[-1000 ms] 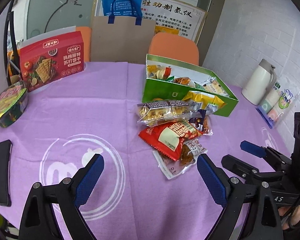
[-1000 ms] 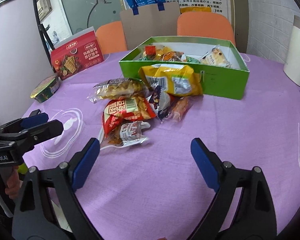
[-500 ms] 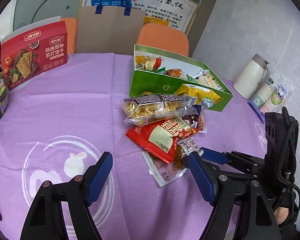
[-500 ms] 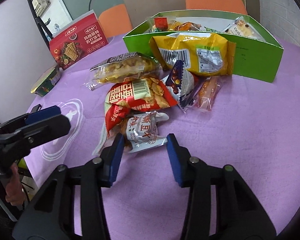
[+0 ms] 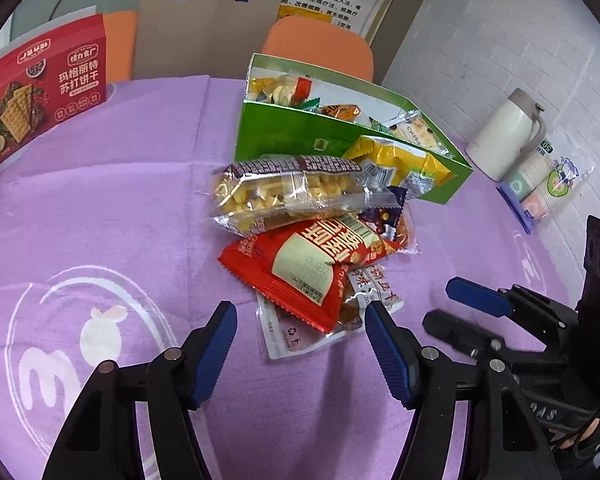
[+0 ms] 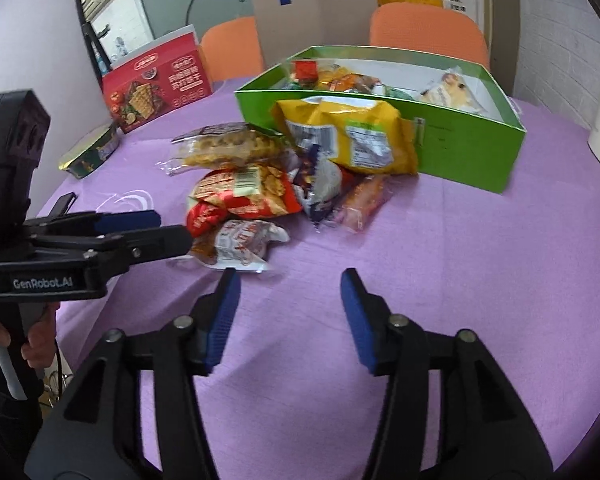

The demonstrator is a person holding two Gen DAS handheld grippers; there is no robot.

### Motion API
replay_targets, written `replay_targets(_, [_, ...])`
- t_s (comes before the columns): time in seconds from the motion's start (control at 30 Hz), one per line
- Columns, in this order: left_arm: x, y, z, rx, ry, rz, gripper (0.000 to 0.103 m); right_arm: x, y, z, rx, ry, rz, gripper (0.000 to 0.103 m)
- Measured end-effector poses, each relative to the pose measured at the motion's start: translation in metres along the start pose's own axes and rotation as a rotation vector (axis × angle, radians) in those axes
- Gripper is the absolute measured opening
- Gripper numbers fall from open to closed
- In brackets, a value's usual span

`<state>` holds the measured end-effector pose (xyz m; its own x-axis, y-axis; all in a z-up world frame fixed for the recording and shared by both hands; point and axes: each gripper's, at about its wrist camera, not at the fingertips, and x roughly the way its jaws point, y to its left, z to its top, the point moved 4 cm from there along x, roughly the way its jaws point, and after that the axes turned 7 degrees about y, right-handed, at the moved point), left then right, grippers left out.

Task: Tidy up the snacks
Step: 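Grasp the white printed bag with the right gripper while the left reaches toward the red bag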

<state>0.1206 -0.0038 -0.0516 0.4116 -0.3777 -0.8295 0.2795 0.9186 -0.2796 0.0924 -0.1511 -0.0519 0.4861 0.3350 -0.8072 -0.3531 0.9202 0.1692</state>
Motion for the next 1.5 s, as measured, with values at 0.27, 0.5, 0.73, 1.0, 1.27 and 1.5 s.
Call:
replay_targets(0.27, [-0.014,0.015,0.015,-0.008,-0.035,0.048,0.068,0.037,0.036,0.026,-0.131,-0.004,0.017,0.058])
replay_targets(0.5, [-0.01,0.023,0.0,-0.036,-0.004,0.013,0.06,0.03,0.031,0.014,-0.142,0.058,0.025,0.043])
replay_targets(0.73, [0.001,0.005,0.009,0.024,-0.004,0.036,0.06,0.003,-0.002,-0.012,-0.031,0.037,-0.059,0.052])
replay_targets(1.0, [0.023,-0.003,0.04,0.062,-0.009,0.073,0.064,-0.01,0.006,-0.03,0.026,0.083,0.009,0.059])
replay_targets(1.27, [0.032,-0.005,0.041,0.084,0.008,0.045,0.068,0.0,-0.001,-0.034,0.024,0.117,-0.07,0.052])
replay_targets(1.5, [0.029,-0.015,0.001,0.151,0.074,0.033,0.068,-0.027,0.004,-0.022,-0.074,0.032,-0.063,0.054])
